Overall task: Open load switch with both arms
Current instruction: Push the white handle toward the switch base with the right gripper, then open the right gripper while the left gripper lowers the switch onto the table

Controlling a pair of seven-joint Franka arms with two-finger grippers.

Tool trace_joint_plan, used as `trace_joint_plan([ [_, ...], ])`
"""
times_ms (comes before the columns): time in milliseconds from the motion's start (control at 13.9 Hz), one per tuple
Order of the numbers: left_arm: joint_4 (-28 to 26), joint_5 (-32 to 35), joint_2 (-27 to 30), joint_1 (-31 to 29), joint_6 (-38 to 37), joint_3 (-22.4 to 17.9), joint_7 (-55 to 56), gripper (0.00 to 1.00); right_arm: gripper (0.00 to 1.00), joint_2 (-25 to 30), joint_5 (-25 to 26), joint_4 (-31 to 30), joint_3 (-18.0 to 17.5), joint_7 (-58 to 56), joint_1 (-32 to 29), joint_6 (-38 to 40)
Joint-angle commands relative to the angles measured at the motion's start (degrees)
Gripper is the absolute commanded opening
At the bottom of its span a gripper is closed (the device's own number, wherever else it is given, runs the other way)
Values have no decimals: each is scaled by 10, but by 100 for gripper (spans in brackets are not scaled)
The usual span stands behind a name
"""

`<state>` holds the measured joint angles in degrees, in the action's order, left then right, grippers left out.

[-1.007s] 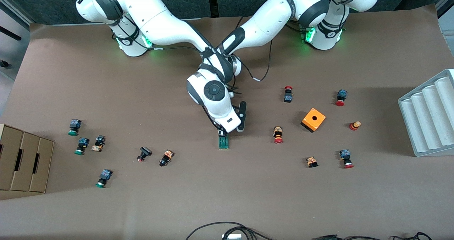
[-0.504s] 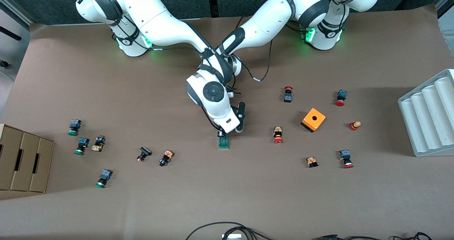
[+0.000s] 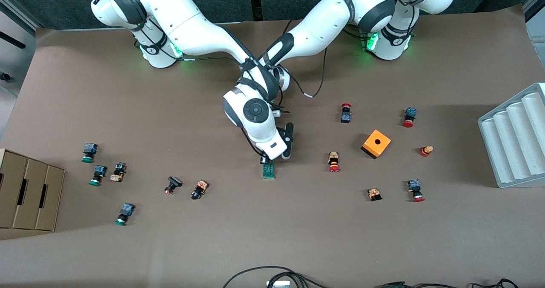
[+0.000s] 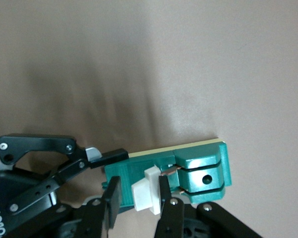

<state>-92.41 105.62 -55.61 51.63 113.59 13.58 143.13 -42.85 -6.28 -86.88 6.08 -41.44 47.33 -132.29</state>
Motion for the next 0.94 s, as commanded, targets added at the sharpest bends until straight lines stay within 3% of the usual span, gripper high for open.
trace_joint_plan([
  [0,3,9,-5,-2,-6,-7,-7,48,38,13,12,-26,-5,12,-3,-2],
  [864,3,9,-4,-3,-6,-7,-7,48,38,7,12,-26,-5,12,-3,-9],
])
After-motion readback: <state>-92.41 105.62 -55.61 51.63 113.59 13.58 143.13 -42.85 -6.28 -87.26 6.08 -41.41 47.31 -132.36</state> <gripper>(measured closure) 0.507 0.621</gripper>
